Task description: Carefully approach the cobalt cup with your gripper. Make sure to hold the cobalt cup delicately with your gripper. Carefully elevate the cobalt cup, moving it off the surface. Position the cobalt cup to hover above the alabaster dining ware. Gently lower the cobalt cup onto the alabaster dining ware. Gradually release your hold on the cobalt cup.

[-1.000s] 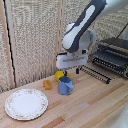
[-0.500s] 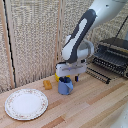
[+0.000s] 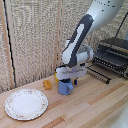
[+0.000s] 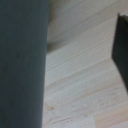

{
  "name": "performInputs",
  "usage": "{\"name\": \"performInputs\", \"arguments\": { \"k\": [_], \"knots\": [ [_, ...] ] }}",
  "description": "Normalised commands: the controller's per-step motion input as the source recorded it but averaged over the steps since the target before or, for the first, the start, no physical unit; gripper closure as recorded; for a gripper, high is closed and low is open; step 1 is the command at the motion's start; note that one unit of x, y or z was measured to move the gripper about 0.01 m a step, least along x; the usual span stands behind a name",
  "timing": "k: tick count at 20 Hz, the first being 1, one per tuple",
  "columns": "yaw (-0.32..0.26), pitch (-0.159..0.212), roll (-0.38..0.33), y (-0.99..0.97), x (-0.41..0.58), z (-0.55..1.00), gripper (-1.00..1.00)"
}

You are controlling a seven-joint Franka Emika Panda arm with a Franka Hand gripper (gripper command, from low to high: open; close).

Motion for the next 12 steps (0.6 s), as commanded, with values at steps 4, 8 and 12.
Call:
{"name": "performInputs", "arguments": {
  "k": [4,8,12],
  "knots": [
    [-0.017,-0.11,0.0,0.0,-0.012,0.0,1.0],
    [-0.065,-0.124,0.0,0.06,-0.091,0.0,1.0],
    [-0.052,0.003,0.033,0.14,-0.046,0.23,1.0]
  ]
}}
